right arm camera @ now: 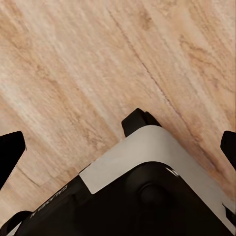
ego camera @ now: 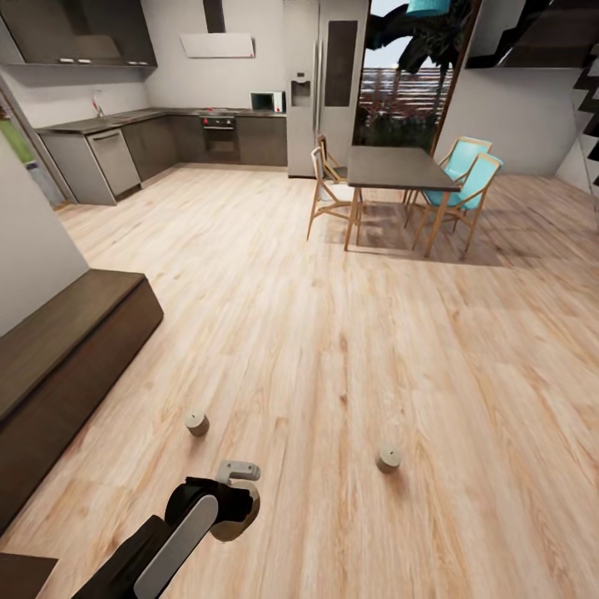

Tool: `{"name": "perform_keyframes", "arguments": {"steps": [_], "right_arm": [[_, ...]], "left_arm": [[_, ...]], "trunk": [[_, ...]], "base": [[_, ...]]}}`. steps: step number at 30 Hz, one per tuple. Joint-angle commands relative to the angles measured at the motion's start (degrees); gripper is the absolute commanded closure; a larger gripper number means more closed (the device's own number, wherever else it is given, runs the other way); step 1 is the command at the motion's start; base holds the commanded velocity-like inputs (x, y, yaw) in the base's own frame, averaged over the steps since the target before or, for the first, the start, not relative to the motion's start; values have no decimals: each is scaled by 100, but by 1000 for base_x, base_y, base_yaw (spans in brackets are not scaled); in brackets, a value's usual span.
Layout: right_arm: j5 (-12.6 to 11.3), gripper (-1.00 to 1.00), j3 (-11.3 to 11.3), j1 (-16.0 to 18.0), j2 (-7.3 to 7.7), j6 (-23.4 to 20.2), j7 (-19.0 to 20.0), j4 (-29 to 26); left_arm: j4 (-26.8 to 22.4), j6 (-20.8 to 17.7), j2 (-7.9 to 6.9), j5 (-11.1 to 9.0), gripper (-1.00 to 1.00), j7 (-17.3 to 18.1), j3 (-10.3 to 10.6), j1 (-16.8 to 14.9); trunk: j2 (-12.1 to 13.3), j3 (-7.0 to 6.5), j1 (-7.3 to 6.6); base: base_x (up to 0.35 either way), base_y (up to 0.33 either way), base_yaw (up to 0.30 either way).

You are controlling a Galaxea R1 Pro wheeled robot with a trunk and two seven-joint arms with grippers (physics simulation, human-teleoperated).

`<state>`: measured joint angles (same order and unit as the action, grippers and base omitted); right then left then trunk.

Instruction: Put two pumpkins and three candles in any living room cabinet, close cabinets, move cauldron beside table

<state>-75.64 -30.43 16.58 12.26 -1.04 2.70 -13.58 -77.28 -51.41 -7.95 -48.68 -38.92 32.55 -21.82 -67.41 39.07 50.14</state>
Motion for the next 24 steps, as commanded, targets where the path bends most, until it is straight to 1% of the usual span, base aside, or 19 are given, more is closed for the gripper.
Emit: {"name": "perform_keyframes", "arguments": {"steps": [1,5,8,13,20,24], "right_arm": [[-39,-100,-28,3,7,67,17,-6],[-39,-100,-39,3,12,339,20,-12],[-39,-100,-41,3,13,377,26,-12],[-39,-100,-42,3,13,398,29,-13],[-39,-100,-42,3,13,394,31,-13],[-39,-100,-42,3,13,401,24,-13]], "left_arm": [[-6,-1,-5,-54,100,-61,14,-6],[2,-1,-5,-54,100,-62,15,1],[3,-1,-1,-54,100,-59,22,2],[3,-2,-4,-54,100,-63,143,2],[3,-2,4,-54,100,-63,172,2],[7,-1,4,-54,100,-63,173,2]], "trunk": [[-3,0,3],[-3,-30,3],[-3,-58,3],[-3,-105,3],[-3,-171,3],[-3,-209,3]], "base": [[246,19,0],[246,7,0],[189,1,0],[41,0,0],[7,0,0],[119,0,0]]}}
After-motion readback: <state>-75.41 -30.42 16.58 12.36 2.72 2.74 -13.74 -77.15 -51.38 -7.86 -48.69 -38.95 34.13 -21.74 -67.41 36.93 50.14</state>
